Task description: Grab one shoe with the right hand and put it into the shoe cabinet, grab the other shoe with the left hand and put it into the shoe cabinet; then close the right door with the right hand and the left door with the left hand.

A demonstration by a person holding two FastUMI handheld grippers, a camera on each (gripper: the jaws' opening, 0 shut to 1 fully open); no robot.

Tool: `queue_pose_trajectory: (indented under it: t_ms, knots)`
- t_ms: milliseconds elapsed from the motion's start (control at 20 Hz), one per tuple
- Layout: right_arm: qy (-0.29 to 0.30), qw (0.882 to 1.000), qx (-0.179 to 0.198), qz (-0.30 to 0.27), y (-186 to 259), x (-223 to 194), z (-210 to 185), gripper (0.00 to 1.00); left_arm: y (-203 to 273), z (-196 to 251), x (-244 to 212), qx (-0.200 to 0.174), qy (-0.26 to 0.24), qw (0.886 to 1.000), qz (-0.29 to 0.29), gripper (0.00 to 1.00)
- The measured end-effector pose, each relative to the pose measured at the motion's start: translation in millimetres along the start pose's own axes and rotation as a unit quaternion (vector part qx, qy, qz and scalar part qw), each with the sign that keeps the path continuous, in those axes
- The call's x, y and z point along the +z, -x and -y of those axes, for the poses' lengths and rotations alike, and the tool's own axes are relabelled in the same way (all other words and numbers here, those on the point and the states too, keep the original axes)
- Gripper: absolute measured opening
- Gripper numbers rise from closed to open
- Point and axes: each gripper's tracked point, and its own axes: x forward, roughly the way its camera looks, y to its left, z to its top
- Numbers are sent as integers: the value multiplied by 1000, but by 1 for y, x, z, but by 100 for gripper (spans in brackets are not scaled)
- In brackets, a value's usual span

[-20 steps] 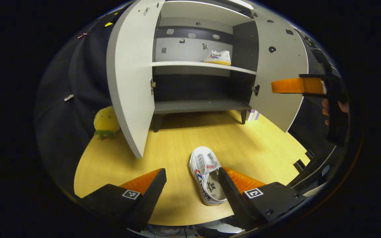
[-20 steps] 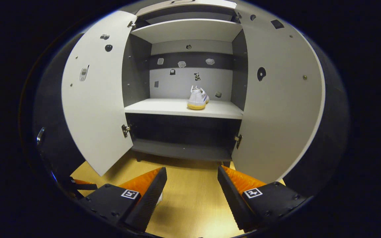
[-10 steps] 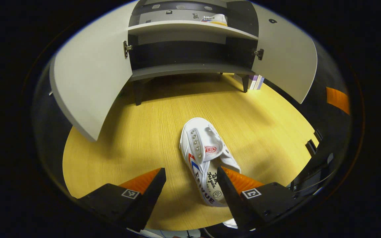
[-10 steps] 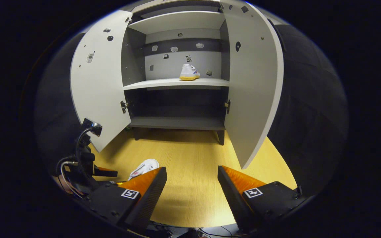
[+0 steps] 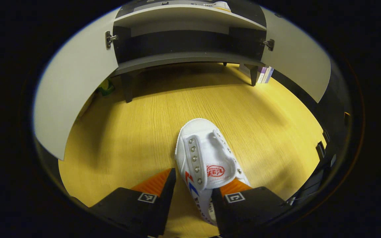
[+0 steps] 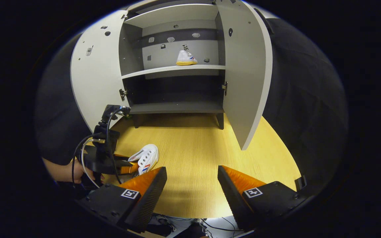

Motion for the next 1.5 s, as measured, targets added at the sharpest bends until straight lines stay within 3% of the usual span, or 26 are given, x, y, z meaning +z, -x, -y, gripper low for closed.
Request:
queue_pose_trajectory:
  t_ms: [150,350,400,450,950,1150,1500]
  knots:
    - [-3,1000,17,-8,-3,4,-6,99,-2,-3,-2,35,-37,999,-4,41]
    - [17,999,35,-8,-7,4,-9,99,-5,-14,-7,67,-22,997,-21,20]
    - [20,999,42,-12,-8,3,-14,99,-4,-18,-5,70,-15,997,-22,10]
    - [25,998,47,-14,-8,3,-18,99,-5,-18,-2,64,-11,998,-17,7]
    - [40,998,57,-7,-18,11,-18,98,30,-7,30,51,-20,998,24,5]
    - [57,996,61,9,-18,21,-17,99,71,-7,77,67,-23,996,57,5]
    - [53,994,82,49,-15,46,-10,99,145,-21,198,88,18,990,109,5]
